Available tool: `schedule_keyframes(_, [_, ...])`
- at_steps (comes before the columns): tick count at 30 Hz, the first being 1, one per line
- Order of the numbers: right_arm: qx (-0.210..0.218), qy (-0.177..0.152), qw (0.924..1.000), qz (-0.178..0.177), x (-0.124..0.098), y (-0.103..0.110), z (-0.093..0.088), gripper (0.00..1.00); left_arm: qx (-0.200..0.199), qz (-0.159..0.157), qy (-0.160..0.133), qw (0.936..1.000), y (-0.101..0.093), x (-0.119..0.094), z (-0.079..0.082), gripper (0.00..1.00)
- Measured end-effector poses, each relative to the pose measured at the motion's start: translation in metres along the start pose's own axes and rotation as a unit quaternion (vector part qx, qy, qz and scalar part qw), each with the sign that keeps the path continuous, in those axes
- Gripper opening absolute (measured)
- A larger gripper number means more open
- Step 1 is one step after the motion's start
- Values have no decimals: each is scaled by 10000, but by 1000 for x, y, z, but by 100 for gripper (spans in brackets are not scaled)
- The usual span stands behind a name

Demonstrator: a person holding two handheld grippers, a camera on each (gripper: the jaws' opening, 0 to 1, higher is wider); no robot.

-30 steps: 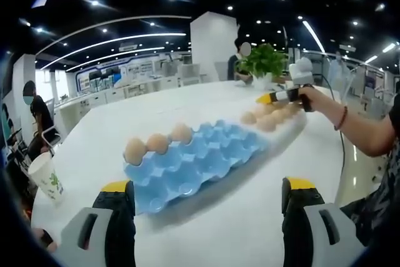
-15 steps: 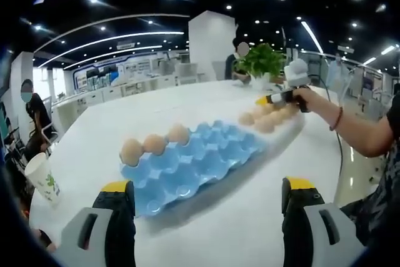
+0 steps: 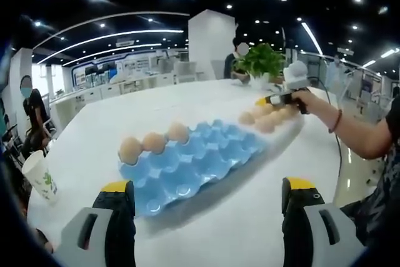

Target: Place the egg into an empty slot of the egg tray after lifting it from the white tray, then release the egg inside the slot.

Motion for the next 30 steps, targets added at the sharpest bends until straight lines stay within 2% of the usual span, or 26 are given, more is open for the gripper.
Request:
schedule_keyframes(7, [23, -8, 10000, -14, -1, 1, -1, 31, -27, -3, -18, 10000, 1, -1, -2, 100])
schedule_keyframes(11, [158, -62, 9997, -159, -2, 0, -1, 28, -9, 0, -35, 10000, 1, -2, -2, 100])
schedule_keyframes(24, [291, 3, 9995, -139, -2, -1, 1, 27, 8, 7, -43, 10000, 1, -5, -1, 100])
schedule_keyframes(28, [459, -44, 9988, -182, -2, -2, 2, 27, 6, 39, -27, 10000, 2, -6, -1, 100])
schedule_keyframes(30, [377, -60, 9991, -164, -1, -2, 2, 27, 8, 42, -33, 10000, 3, -7, -2, 100])
Point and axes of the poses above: the point that each gripper's makers call its tool centre point, and the gripper's own axes: x roughly forward along the fingers, y roughly to its left, z roughly out of its top, the point moved 8 cm from there along -x, roughly backward along the fingers, and after that the axes turned 6 degrees about x, right-handed, at the moved point
